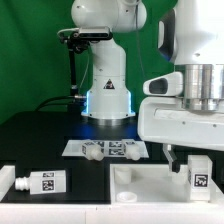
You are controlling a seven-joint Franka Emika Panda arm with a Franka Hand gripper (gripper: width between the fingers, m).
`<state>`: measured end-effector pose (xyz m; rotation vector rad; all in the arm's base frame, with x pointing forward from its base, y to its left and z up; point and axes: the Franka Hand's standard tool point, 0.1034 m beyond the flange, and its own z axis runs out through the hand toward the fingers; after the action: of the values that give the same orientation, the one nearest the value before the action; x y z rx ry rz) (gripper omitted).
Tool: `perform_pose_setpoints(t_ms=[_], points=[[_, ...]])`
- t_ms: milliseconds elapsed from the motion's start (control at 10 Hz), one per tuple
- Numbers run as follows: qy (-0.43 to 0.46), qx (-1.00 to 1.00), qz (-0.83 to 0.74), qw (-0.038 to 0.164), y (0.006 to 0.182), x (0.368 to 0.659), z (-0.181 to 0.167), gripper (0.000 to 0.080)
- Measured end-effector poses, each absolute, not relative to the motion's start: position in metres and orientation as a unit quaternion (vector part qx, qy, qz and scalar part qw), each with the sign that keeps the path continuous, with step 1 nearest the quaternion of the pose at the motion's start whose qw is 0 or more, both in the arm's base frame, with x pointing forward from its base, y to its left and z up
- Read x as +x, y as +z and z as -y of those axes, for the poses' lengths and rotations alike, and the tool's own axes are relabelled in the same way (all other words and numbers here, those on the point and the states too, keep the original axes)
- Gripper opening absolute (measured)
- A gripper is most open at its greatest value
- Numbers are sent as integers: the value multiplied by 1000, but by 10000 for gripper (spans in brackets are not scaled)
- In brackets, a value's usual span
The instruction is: Assemble one leg
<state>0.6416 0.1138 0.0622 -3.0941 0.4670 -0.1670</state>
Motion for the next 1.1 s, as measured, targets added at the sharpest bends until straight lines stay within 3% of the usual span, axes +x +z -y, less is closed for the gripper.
perform_pose_setpoints(t_ms=[300, 500, 1100], points=[[-50, -987, -155, -1, 61, 641, -116, 640], [-50, -983, -178, 0, 61, 640, -116, 298], [-54, -861, -505, 16, 59, 640, -114, 278]])
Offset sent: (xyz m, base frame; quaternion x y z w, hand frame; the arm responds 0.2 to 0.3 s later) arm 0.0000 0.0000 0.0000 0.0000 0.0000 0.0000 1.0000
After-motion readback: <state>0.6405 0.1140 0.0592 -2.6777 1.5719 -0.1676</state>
